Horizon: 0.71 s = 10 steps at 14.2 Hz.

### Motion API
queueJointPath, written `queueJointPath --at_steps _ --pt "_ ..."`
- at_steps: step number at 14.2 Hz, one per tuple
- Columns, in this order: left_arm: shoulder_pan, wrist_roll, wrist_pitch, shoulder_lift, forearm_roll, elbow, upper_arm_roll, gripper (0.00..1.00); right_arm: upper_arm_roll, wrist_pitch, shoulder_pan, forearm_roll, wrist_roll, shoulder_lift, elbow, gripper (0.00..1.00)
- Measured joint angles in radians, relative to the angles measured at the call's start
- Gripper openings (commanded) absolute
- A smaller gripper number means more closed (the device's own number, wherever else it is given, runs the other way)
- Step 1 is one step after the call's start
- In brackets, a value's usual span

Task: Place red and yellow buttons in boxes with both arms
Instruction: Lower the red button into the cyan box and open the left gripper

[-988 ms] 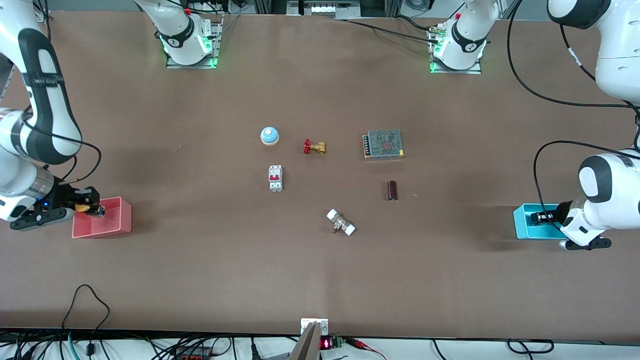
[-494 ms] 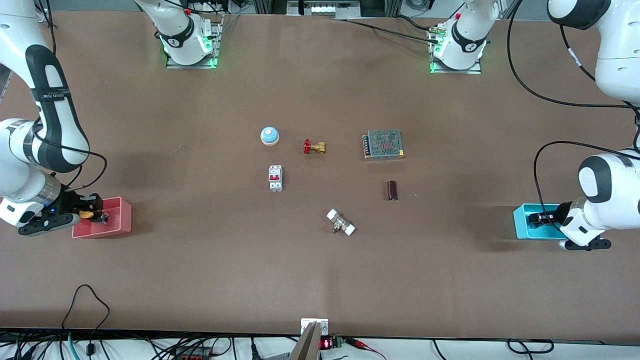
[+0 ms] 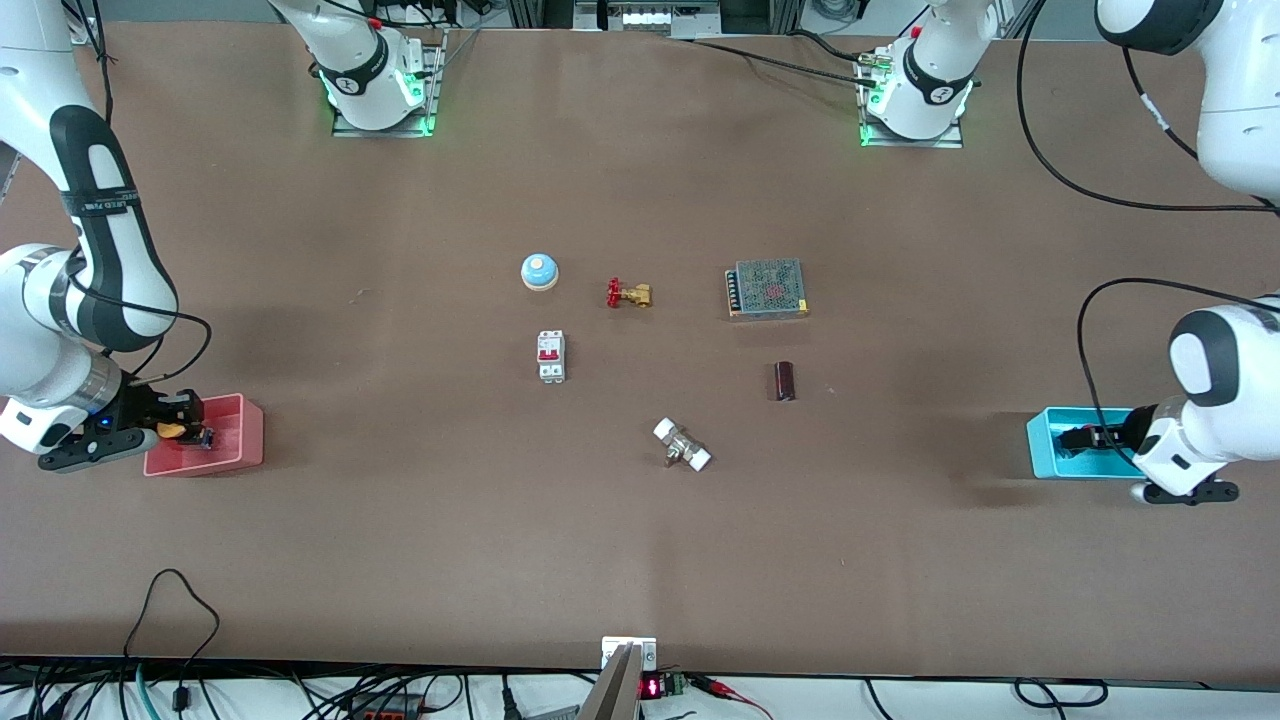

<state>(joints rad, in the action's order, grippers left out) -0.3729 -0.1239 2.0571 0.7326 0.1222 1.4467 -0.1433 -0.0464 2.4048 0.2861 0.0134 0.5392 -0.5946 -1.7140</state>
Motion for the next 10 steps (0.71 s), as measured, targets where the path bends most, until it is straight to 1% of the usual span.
queueJointPath --at_steps 4,6,8,10 --pt "0.008 0.0 -0.136 -0.114 0.0 -0.014 -0.024 1.0 0.0 0.031 0.002 0.0 0.0 -0.024 0.0 0.25" --pt "0.03 0.0 -0.225 -0.185 0.0 -0.019 -0.035 1.0 0.0 0.032 0.002 0.0 0.0 -0.03 0.0 0.26" --pt "0.078 0.02 -0.354 -0.251 0.0 -0.049 -0.04 1.0 0.0 0.033 0.002 0.0 0.0 -0.031 0.0 0.29" --pt "0.144 0.092 -0.481 -0.309 0.0 -0.095 -0.041 1.0 -0.001 0.033 0.002 0.0 0.0 -0.031 0.0 0.4"
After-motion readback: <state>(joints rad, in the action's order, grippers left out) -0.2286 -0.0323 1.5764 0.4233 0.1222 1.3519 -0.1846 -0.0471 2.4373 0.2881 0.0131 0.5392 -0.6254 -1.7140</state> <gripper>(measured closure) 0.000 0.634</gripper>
